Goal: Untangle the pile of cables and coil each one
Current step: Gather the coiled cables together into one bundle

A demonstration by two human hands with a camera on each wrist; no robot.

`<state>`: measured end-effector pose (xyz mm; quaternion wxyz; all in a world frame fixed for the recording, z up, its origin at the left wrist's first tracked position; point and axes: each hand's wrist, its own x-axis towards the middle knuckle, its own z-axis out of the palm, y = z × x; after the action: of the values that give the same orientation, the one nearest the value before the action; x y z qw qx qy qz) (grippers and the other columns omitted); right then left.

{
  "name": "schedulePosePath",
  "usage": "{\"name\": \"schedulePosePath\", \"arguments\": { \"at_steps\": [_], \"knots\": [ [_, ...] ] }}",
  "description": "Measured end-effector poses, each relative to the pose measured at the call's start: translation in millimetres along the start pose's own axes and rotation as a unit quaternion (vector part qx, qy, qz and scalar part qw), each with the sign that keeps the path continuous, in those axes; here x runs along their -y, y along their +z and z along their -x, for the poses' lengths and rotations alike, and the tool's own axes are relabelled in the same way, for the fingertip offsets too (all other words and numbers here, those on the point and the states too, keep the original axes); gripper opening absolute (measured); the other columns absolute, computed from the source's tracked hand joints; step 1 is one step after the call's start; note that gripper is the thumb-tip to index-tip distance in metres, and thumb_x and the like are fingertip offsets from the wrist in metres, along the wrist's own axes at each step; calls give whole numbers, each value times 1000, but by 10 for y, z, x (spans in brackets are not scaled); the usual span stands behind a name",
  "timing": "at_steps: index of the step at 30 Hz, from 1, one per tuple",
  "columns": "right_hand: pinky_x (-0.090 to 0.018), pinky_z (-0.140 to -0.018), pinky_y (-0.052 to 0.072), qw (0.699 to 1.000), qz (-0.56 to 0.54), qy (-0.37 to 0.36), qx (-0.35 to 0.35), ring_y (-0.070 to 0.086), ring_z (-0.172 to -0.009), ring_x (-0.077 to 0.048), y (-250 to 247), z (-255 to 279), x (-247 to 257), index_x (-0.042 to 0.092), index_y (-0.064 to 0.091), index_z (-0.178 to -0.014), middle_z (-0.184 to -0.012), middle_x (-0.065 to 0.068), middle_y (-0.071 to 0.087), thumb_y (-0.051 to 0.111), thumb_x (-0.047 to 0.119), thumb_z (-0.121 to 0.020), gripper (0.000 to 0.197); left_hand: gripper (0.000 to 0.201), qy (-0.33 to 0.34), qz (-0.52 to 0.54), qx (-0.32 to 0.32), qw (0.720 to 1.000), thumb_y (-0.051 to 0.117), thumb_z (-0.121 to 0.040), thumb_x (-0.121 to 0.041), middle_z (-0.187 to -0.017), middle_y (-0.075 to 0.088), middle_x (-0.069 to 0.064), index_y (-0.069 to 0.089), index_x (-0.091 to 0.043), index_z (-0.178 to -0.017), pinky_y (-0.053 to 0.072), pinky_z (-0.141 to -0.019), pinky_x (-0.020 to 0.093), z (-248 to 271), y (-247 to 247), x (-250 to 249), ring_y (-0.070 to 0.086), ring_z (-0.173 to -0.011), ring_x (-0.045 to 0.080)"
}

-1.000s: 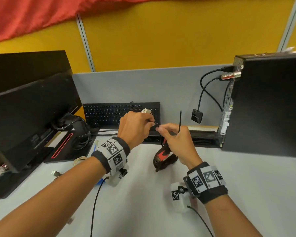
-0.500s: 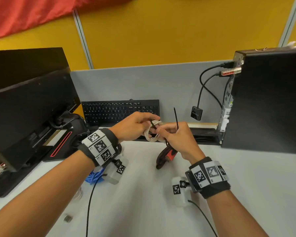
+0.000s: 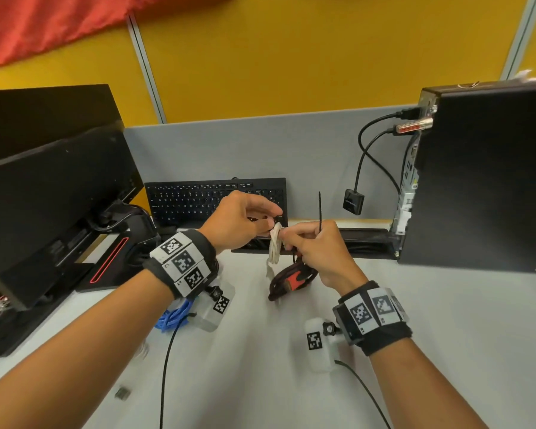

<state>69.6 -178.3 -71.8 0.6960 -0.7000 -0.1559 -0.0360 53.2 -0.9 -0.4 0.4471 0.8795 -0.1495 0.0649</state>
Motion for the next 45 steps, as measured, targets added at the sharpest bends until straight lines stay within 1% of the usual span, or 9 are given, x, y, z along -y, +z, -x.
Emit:
{"name": "schedulePosePath", "arguments": {
  "at_steps": [7, 11, 14, 19, 23, 26, 30, 36, 45],
  "knots": [
    [-23, -76, 52, 1000, 13, -21, -17, 72, -85, -2, -23, -13, 6, 30, 82, -83, -87, 12, 78, 76, 20, -89, 13, 7, -27, 44, -71, 996, 74, -86, 2, -80, 75, 14, 76, -3, -90, 63, -72, 34, -14, 13, -35, 75, -72, 27],
    [-16, -78, 54, 990, 16, -105, -94, 69, -95, 2, -61, -24, 98, 24, 79, -97, -92, 16, 77, 74, 30, -92, 9, 9, 48, -27, -115, 992, 76, -85, -2, -76, 74, 12, 75, -4, -94, 63, -66, 31, -12, -62, -155, 74, -64, 23],
    [-15, -81, 56, 990, 38, -128, -36, 69, -104, 1, -44, -32, 154, 27, 78, -105, -102, 17, 77, 69, 30, -96, 13, 15, 94, -60, -101, 989, 80, -82, -4, -72, 74, 8, 73, -4, -95, 59, -61, 22, 11, -61, -259, 73, -59, 16],
    [-27, -45, 50, 998, -12, -6, 56, 66, -63, -28, 110, -16, 131, 20, 81, -96, -87, -4, 79, 72, 25, -94, 10, 13, 65, -41, -124, 989, 80, -80, -2, -72, 74, 13, 72, -1, -91, 62, -66, 30, 12, -107, -211, 74, -63, 25],
    [-48, -70, 56, 997, 15, 0, 69, 67, -72, -37, 234, -88, 73, 17, 81, -89, -79, -7, 78, 74, 20, -92, 9, 17, -1, -6, -151, 989, 79, -82, -3, -75, 74, 18, 70, 2, -96, 63, -73, 42, 86, -272, -13, 74, -72, 37],
    [-38, -70, 58, 993, 82, -7, 84, 68, -67, -18, 332, -159, 81, 16, 80, -88, -72, -5, 76, 75, 19, -92, 8, 33, -86, -48, -67, 993, 82, -82, -21, -76, 76, 10, 66, -6, -107, 64, -72, 38, 133, -492, 214, 75, -75, 27],
    [-26, -47, 45, 986, 146, -12, 81, 54, -49, -10, 408, -201, 83, 20, 81, -86, -64, 0, 71, 74, 23, -92, 10, 35, -139, -368, 52, 918, 79, -82, -42, -77, 70, -1, 74, -10, -95, 57, -76, 33, 253, -672, 539, 69, -80, 21],
    [-13, -58, 42, 978, 187, -17, 93, 62, -57, 5, 418, -203, 55, 23, 80, -82, -60, 8, 71, 74, 25, -91, 11, 65, -303, -497, 175, 794, 75, -57, -79, -51, 61, -5, 56, -17, -63, 52, -54, 25, 446, -494, 761, 60, -51, 13],
    [-15, -55, 44, 969, 211, -13, 130, 62, -60, 4, 397, -137, 126, 27, 79, -75, -64, 6, 73, 75, 25, -91, 17, 56, -336, -450, 147, 814, 86, -59, -60, -67, 59, -1, 53, -17, -70, 40, -48, 24, 627, -319, 862, 55, -60, 13]
  ]
}}
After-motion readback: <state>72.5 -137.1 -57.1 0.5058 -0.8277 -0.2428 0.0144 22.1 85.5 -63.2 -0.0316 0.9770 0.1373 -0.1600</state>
